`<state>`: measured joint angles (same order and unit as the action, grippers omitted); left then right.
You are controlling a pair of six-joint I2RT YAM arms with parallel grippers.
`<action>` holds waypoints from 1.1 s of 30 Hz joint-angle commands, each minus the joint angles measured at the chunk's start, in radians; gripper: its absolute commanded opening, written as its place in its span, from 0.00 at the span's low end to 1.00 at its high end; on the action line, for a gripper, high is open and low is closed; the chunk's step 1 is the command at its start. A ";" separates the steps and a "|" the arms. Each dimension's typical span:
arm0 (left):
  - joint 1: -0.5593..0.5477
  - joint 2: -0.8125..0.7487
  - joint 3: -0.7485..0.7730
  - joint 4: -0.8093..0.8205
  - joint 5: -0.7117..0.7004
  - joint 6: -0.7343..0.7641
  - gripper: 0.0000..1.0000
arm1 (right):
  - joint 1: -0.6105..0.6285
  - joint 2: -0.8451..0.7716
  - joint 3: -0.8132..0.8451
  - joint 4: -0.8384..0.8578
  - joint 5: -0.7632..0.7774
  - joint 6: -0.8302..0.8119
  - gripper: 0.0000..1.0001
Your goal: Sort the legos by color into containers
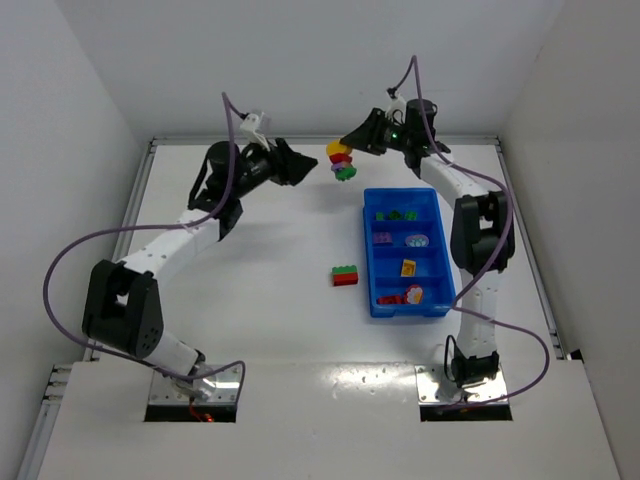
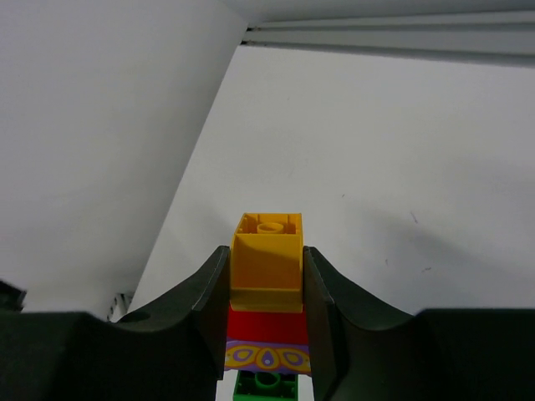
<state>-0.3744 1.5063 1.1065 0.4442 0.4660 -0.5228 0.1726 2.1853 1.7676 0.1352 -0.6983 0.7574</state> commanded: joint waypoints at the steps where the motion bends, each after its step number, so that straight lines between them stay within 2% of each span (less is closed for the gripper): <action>1: 0.035 0.002 0.002 -0.176 -0.061 0.050 0.63 | 0.024 -0.061 -0.023 0.093 -0.032 0.069 0.00; 6: 0.046 0.028 0.032 -0.229 -0.075 0.015 0.63 | 0.057 -0.084 -0.013 0.084 0.002 0.080 0.00; 17: 0.055 0.080 0.065 -0.167 -0.061 -0.031 0.64 | 0.111 -0.140 -0.002 -0.068 0.171 -0.052 0.00; 24: 0.055 0.110 0.085 -0.138 -0.040 -0.051 0.71 | 0.131 -0.150 0.007 -0.101 0.184 -0.087 0.00; 33: 0.055 0.167 0.139 -0.137 -0.027 -0.051 0.73 | 0.159 -0.150 0.007 -0.092 0.166 -0.107 0.00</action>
<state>-0.3256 1.6608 1.2007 0.2642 0.4229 -0.5629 0.3119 2.0903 1.7416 0.0135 -0.5259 0.6689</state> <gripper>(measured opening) 0.732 0.362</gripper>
